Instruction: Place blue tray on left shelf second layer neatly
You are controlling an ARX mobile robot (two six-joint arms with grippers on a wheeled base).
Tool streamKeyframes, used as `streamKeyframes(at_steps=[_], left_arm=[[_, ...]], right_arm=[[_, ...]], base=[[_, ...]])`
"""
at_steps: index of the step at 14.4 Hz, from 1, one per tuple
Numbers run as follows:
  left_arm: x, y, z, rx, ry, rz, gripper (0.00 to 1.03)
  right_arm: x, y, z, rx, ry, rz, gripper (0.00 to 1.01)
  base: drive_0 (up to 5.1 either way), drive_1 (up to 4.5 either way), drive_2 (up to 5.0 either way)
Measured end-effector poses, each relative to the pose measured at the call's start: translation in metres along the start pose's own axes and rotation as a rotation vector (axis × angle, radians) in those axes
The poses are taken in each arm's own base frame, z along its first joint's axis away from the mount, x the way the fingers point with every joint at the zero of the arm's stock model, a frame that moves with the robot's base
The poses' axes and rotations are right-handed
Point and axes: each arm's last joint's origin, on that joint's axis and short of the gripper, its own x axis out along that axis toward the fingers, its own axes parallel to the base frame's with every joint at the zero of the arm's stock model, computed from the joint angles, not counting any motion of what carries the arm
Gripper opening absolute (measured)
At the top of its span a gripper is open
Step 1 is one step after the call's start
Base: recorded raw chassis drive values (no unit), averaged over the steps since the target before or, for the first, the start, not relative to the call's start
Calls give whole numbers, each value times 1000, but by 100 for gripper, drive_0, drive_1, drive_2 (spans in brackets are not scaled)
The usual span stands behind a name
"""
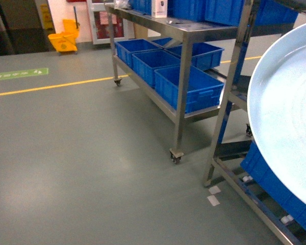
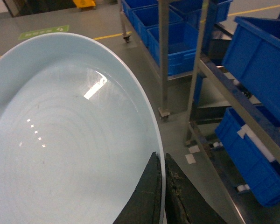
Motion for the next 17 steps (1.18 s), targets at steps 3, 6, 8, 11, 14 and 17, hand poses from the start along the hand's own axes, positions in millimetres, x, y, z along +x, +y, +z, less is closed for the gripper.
streamKeyframes(at_steps=[3, 6, 8, 11, 14, 17], left_arm=[[0, 0, 0, 0, 0, 4, 98], [0, 0, 0, 0, 3, 5, 98], [0, 0, 0, 0, 1, 3, 98], [0, 0, 0, 0, 1, 3, 98], [0, 0, 0, 0, 1, 3, 98], [0, 0, 0, 0, 1, 3, 98]], right_arm=[[0, 0, 0, -1, -4, -1, 2], [0, 0, 1, -2, -5, 0, 2], [0, 0, -1, 1, 3, -8, 2], [0, 0, 0, -1, -3, -1, 2], [0, 0, 0, -1, -4, -1, 2], [0, 0, 0, -1, -4, -1, 2]], base=[[156, -1, -588], [136, -19, -610], [-147, -147, -147], [-147, -147, -147], [-147, -147, -147], [-147, -147, -147]])
